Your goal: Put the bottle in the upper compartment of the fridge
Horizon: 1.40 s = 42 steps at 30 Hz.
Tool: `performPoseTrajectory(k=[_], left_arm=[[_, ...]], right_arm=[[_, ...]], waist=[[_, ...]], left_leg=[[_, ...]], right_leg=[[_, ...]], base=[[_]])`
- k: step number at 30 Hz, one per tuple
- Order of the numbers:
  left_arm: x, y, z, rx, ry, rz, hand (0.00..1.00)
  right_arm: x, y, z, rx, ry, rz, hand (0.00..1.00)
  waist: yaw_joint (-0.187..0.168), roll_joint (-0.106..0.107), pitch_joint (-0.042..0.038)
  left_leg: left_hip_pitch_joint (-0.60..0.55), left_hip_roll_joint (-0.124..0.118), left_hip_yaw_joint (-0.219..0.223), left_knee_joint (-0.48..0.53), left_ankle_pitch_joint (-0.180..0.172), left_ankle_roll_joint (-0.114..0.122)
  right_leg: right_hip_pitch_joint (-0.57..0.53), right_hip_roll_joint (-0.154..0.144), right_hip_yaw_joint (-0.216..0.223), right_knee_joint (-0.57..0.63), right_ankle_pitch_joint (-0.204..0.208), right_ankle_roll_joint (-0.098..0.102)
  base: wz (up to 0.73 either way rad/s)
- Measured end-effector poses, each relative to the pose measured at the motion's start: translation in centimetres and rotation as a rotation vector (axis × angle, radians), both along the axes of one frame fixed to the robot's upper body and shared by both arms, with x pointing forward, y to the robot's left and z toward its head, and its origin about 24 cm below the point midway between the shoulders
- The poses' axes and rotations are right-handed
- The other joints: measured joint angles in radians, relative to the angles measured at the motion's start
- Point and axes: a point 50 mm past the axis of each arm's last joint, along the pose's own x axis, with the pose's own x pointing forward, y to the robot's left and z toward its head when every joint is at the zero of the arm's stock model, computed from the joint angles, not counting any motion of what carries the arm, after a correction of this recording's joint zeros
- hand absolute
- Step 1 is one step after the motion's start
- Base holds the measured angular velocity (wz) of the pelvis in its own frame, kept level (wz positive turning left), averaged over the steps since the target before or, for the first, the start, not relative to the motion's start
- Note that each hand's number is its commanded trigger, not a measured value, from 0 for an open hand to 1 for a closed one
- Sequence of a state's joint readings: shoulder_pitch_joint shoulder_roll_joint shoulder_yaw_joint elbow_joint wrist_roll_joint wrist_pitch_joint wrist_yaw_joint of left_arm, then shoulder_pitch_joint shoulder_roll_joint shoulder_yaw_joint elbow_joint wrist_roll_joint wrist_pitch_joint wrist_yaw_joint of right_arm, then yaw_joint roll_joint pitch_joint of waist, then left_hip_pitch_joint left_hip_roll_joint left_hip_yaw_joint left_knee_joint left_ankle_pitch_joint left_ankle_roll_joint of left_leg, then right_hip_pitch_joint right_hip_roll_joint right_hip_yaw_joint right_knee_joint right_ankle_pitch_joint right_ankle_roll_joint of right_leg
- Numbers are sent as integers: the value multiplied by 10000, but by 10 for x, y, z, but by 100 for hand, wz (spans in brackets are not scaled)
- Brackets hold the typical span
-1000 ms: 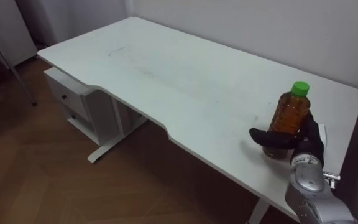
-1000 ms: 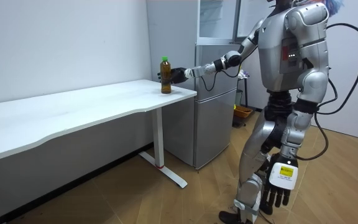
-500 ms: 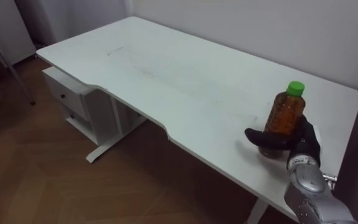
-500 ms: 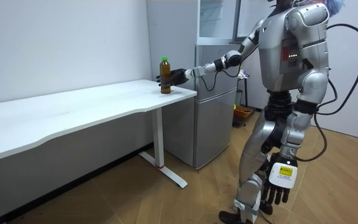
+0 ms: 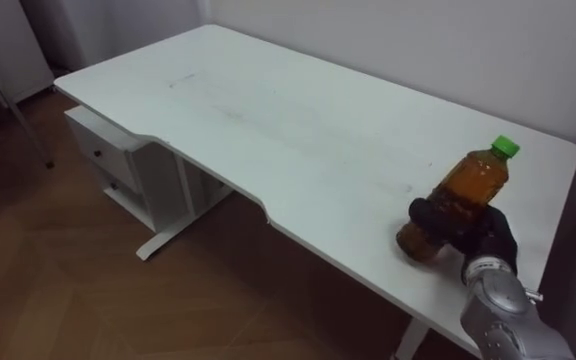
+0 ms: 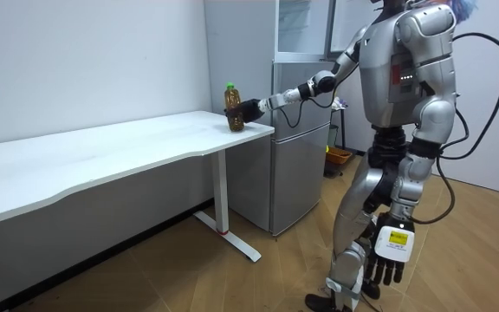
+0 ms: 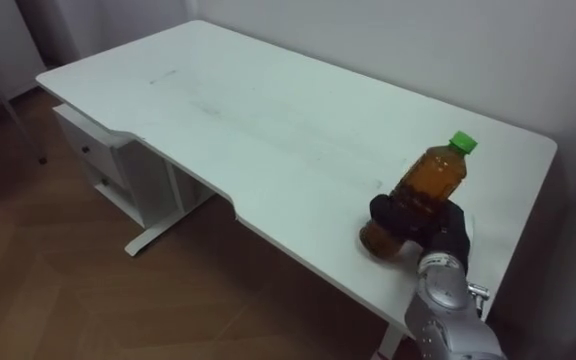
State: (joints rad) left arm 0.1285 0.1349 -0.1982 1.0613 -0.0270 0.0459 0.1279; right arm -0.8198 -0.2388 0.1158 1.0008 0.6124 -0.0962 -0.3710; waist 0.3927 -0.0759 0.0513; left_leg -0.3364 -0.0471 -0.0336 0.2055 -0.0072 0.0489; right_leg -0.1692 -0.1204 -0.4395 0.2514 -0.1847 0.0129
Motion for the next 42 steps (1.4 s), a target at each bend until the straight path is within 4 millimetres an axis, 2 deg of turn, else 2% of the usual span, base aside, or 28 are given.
performPoseTrajectory(k=[3,9,16,17,18,19,21,22,25,28,30,34,38,42], left_arm=[[0,0,0,-1,1,-8,0],[1,3,1,77,-52,-9,0],[-12,9,1,302,0,280,0],[-17,11,1,348,97,382,0],[-21,13,1,384,168,591,0],[-22,14,1,395,183,688,0],[-29,17,1,564,313,667,0],[-29,18,1,570,323,711,0],[-34,19,1,614,366,876,0],[-37,21,2,722,448,927,0],[-39,24,2,852,498,1036,0],[-40,27,2,1028,542,1253,0],[-41,29,2,1120,577,1457,0],[-43,30,2,1157,734,1662,0]], right_arm=[[0,1,0,103,-37,166,100],[0,2,-1,116,26,432,100],[-11,14,-12,-493,10,1567,100],[-14,19,-12,-639,-55,1887,100],[-18,21,-11,-870,-258,2105,100],[-20,22,-9,-922,-425,2199,100],[-24,26,-3,-1112,-856,2431,100],[-24,27,-1,-1143,-938,2461,100],[-24,29,7,-1261,-1290,2570,100],[-24,33,19,-1296,-1795,2678,100],[-24,34,27,-1453,-2131,2748,100],[-32,35,37,-1569,-2721,2915,100],[-39,38,38,-1593,-2944,3095,100],[-46,43,42,-1585,-3116,3582,100]], waist=[[-7,33,21],[-89,20,8],[-489,5,-37],[-627,13,-52],[-690,5,-146],[-711,15,-151],[-865,100,-260],[-891,126,-273],[-1091,244,-422],[-1165,271,-456],[-1375,253,-469],[-1465,210,-496],[-1451,195,-498],[-1505,193,-494]], left_leg=[[0,6,32,-6,-2,-2],[14,4,69,-26,-25,-5],[425,17,229,-78,-133,-6],[542,18,236,-54,-181,-9],[601,33,262,-47,-219,-12],[671,34,280,-48,-234,-11],[950,25,318,-67,-287,-2],[1042,25,335,-81,-297,-1],[1427,24,369,-116,-356,-6],[1762,51,541,-210,-370,-11],[1935,49,569,-233,-384,-8],[2108,56,628,-314,-392,-4],[2280,93,804,-398,-425,-7],[2332,124,874,-399,-470,-32]], right_leg=[[-30,4,85,4,-2,-3],[-51,8,182,-28,-5,11],[336,32,299,-157,8,35],[480,27,296,-218,8,39],[566,46,293,-305,30,54],[633,44,292,-318,32,55],[912,25,287,-350,28,66],[998,17,290,-365,26,69],[1393,28,319,-480,30,94],[1609,41,515,-482,18,112],[1780,63,617,-524,12,126],[1907,162,808,-661,65,157],[1955,176,1032,-671,94,156],[1988,200,1067,-706,98,149]], base=[[-3],[-2],[-5],[-6],[-7],[-8],[-5],[-6],[-5],[-14],[-8],[-8],[-16],[-7]])
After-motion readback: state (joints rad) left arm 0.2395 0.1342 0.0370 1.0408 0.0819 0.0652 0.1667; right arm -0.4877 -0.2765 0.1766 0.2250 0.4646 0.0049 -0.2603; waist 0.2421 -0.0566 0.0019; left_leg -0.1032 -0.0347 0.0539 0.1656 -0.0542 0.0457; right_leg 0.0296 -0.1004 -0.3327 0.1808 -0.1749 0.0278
